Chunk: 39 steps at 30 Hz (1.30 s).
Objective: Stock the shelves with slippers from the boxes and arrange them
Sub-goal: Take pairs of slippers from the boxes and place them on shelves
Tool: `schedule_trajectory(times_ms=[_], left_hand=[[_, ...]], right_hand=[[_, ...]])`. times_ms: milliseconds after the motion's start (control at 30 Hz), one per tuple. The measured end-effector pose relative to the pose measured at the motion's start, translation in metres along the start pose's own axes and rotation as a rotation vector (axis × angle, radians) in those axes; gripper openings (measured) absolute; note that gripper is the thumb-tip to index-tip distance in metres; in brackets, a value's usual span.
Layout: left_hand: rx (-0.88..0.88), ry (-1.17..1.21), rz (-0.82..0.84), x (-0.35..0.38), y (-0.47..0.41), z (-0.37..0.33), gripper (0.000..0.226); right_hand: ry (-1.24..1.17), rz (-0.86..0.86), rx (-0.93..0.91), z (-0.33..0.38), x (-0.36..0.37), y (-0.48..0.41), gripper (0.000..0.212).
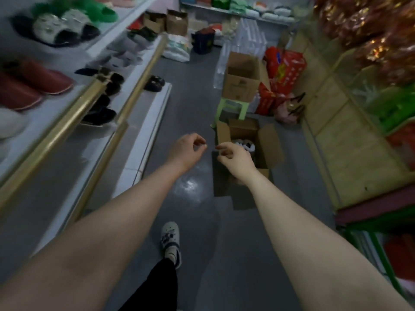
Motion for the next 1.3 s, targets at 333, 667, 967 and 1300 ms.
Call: schedule_trajectory(times_ms=[333, 667, 967, 1300], left_hand=[[0.115, 0.087, 0.176, 0.069, -0.187, 0.011, 0.007], [0.146, 0.057, 0.309, 0.13, -0.323, 0.005, 0.024], [0.127, -0.02, 0.394, 0.223, -0.455, 0.003, 0.026], [0.013, -0.014, 0.464, 0.322, -0.56, 0.009, 0.028]], right_hand=[[-0.073, -0.11, 0.282, -0.047, -0.059, -0.139, 0.032], [-0.09, -0.145, 0.424, -0.1, -0.099, -0.257, 0.032], [-0.151, -0.104, 0.491, -0.183, -0.15, -0.388, 0.031], [-0.095, 0.024, 0.525, -0.267, -0.195, -0.516, 0.031]])
Point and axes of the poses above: each hand's wrist, its own y-axis away from the middle knuckle, its own x-axis out of the palm, z = x × y, the point moved 1 cm from there along -y, towards the middle knuckle, and after that the axes turned 6 degrees about x, right-handed, at the moved point
